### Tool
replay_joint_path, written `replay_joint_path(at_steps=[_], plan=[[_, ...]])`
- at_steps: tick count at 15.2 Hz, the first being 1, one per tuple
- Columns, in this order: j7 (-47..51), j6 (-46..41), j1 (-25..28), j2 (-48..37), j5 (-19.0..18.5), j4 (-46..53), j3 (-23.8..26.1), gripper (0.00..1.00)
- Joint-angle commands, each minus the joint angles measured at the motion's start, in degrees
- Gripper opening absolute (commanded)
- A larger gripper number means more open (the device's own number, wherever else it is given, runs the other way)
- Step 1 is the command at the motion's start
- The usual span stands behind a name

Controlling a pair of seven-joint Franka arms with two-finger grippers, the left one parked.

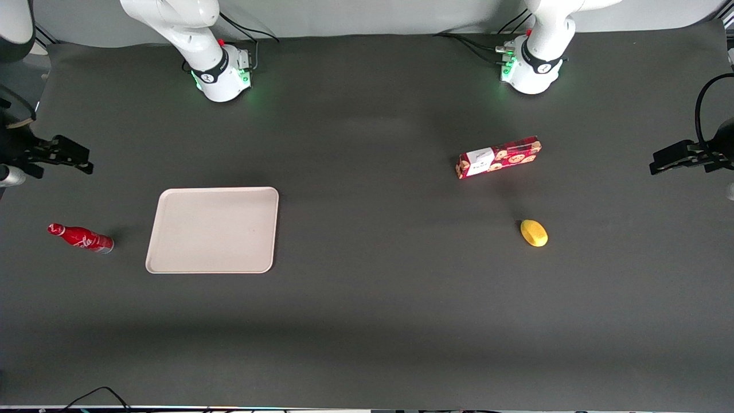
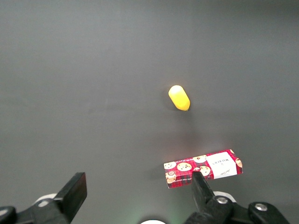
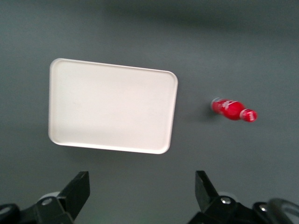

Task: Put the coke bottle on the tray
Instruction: 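Move the right gripper toward the red Coca-Cola bottle beside the tray, then lower the right gripper around the bottle and close it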

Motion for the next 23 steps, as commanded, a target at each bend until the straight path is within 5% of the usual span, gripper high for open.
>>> replay_joint_path(at_steps=[1, 7, 11, 17, 23], plan=[[-16.2, 5.4, -0.6, 5.8, -2.1, -0.1, -7.6, 1.00], [-31.4, 16.1, -1.4, 15.9, -2.0, -0.4, -15.8, 1.00], [-40.9, 24.5, -3.0, 21.7, 2.0, -1.1, -18.4, 1.00], [-41.2, 35.3, -3.6, 22.6, 3.0, -8.7, -18.8, 1.00], [-44.2, 37.1, -3.4, 24.4, 7.1, -9.7, -20.0, 0.98]])
